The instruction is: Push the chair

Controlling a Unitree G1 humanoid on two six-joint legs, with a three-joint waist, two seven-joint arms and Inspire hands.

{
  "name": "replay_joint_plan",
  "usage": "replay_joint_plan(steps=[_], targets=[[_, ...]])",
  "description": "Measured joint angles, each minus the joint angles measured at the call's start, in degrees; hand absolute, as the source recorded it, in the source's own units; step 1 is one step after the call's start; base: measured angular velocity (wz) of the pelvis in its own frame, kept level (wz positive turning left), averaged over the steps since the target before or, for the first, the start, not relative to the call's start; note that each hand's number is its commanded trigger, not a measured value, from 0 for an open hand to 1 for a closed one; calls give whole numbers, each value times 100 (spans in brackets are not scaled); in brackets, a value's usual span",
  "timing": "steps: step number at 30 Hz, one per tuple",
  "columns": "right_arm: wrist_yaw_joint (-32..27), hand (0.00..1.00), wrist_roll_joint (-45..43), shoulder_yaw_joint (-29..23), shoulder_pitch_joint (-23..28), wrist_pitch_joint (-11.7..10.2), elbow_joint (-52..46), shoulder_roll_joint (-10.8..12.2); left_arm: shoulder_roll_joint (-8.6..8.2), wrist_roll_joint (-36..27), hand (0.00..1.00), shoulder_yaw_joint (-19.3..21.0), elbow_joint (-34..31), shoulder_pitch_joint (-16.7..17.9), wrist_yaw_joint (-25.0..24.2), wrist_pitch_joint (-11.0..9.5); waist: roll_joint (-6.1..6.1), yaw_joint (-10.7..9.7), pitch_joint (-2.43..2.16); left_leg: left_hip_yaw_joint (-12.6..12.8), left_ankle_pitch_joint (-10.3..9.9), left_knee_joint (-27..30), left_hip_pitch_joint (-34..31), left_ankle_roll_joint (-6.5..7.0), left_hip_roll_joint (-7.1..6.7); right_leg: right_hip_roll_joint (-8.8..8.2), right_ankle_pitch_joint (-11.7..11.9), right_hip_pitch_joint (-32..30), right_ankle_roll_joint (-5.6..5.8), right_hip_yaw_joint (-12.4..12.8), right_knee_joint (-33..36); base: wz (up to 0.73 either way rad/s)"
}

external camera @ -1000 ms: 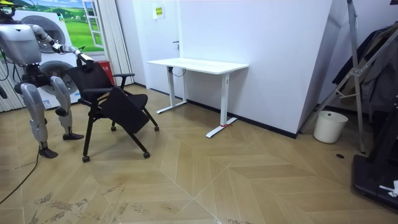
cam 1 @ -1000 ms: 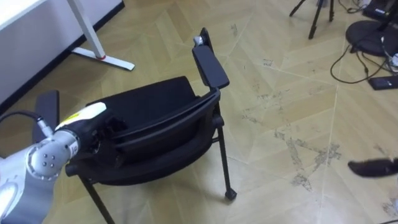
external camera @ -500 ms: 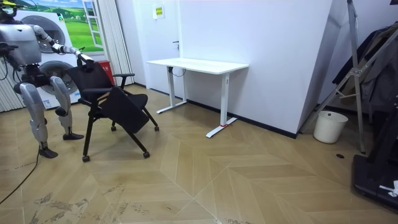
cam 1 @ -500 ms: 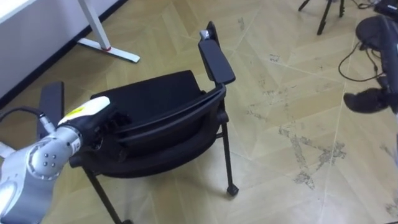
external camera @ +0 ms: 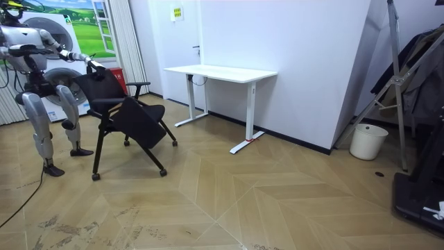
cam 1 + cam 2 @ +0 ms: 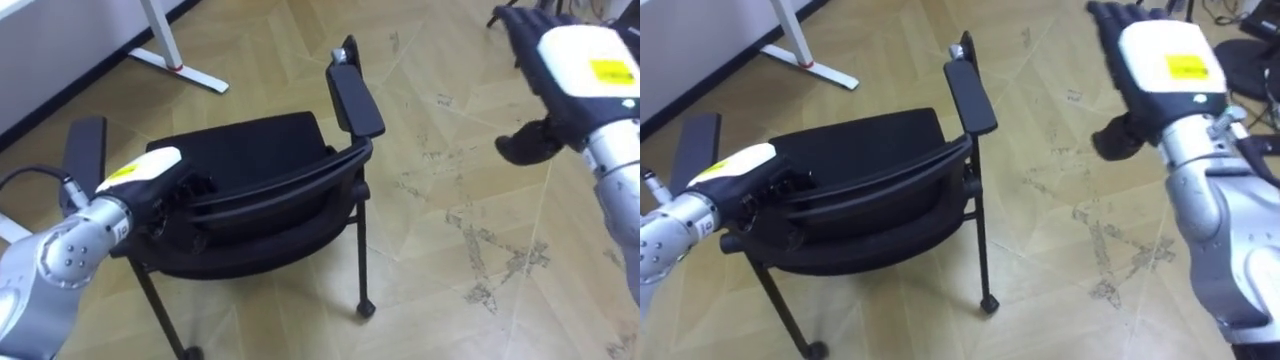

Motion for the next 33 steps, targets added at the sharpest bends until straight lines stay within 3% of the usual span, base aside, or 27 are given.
replay_joint_plan(steps=[5, 10, 20, 33], targets=[[379, 0, -181, 335, -56, -12, -135, -1, 5, -54, 100, -15, 144, -49, 57, -125, -2, 67, -1, 12, 0, -1, 14, 0, 12, 13, 0, 4, -1, 0, -8, 0], [778, 0, -192, 810, -182, -61, -135, -9, 16, -120, 100, -225, 488, -333, 152, -281, -5, 198, 1, 11, 0, -1, 15, -1, 28, 29, 8, -2, -14, 6, -1, -1], [784, 0, -169, 1507, -574, -282, -132, 0, 139, -311, 100, -693, 931, -750, 359, -475, -79, 290, -1, -43, 1, 8, -13, 1, 31, 31, 21, 27, -35, -71, -6, 3], [959, 0, -165, 2111, -604, -198, -46, 25, 153, -537, 100, -1000, 1077, -875, 601, -512, 98, 433, -15, -131, 1, 24, -83, 0, 32, 31, 21, -3, -35, -167, -19, 3]])
